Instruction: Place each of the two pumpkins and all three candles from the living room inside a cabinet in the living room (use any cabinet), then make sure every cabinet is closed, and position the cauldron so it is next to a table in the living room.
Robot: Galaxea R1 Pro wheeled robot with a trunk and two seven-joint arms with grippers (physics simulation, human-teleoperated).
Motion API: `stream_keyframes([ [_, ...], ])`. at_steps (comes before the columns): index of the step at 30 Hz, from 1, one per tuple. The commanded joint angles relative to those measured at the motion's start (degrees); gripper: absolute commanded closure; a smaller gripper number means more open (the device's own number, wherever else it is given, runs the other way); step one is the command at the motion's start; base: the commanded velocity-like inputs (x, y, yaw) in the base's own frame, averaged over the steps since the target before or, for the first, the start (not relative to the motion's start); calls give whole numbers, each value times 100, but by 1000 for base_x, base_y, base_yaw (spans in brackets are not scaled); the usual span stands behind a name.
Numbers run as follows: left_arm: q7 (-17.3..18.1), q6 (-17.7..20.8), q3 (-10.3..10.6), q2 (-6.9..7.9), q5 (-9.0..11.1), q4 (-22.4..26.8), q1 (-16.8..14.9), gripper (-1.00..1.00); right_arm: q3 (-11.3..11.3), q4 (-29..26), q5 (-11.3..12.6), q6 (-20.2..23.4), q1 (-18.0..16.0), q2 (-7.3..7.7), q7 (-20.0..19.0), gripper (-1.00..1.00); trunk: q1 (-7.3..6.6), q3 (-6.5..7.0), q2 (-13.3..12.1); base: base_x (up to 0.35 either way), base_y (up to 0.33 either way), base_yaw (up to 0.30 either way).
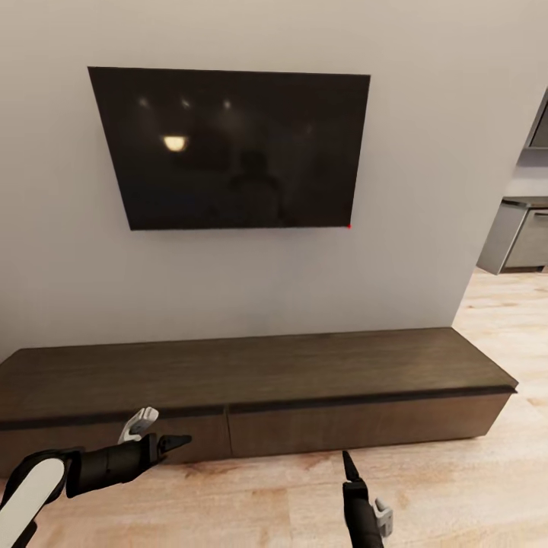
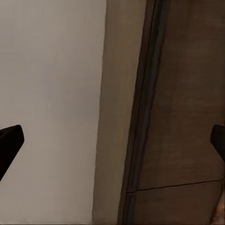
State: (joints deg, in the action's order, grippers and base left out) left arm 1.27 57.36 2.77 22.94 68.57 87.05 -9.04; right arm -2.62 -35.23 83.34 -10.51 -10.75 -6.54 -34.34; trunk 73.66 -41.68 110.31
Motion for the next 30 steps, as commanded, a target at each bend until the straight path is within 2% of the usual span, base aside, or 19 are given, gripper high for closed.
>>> stream_keyframes([
  [1, 13, 12, 9, 5, -4, 30, 6, -100, -28, 2, -9, -70, -6, 3, -23, -100, 22, -24, 44, 0, 0, 0],
  [3, 13, 12, 59, 7, 41, 88, 37, -100, -28, -10, -181, -191, -11, 3, -42, -100, 66, -60, 124, 0, 0, 0],
  [8, 13, 12, 117, 14, 180, 138, 56, -100, -28, 10, -288, -263, -14, 1, -237, -100, 176, -150, 325, 0, 0, 0],
  [13, 13, 9, 115, 179, 802, 154, 49, -100, -28, 32, -300, -271, -29, 3, -310, -100, 198, -168, 365, 0, 0, 0],
  [15, 13, 6, 111, 247, 935, 172, 46, -100, -28, 43, -297, -270, -37, 3, -315, -100, 198, -168, 365, 0, 0, 0],
  [19, 13, 5, 85, 347, 1024, 161, 43, -100, -28, 50, -268, -241, -47, 3, -318, -100, 198, -168, 365, 0, 0, 0],
  [27, 13, 8, 84, 410, 1102, 172, 42, -100, -28, 54, -224, -195, -50, 3, -508, -100, 373, -311, 686, 0, 0, 0],
  [30, 13, 9, 90, 420, 1299, 172, 42, -100, -26, 58, -195, -113, -50, 3, -537, -100, 439, -365, 806, 0, 0, 0],
])
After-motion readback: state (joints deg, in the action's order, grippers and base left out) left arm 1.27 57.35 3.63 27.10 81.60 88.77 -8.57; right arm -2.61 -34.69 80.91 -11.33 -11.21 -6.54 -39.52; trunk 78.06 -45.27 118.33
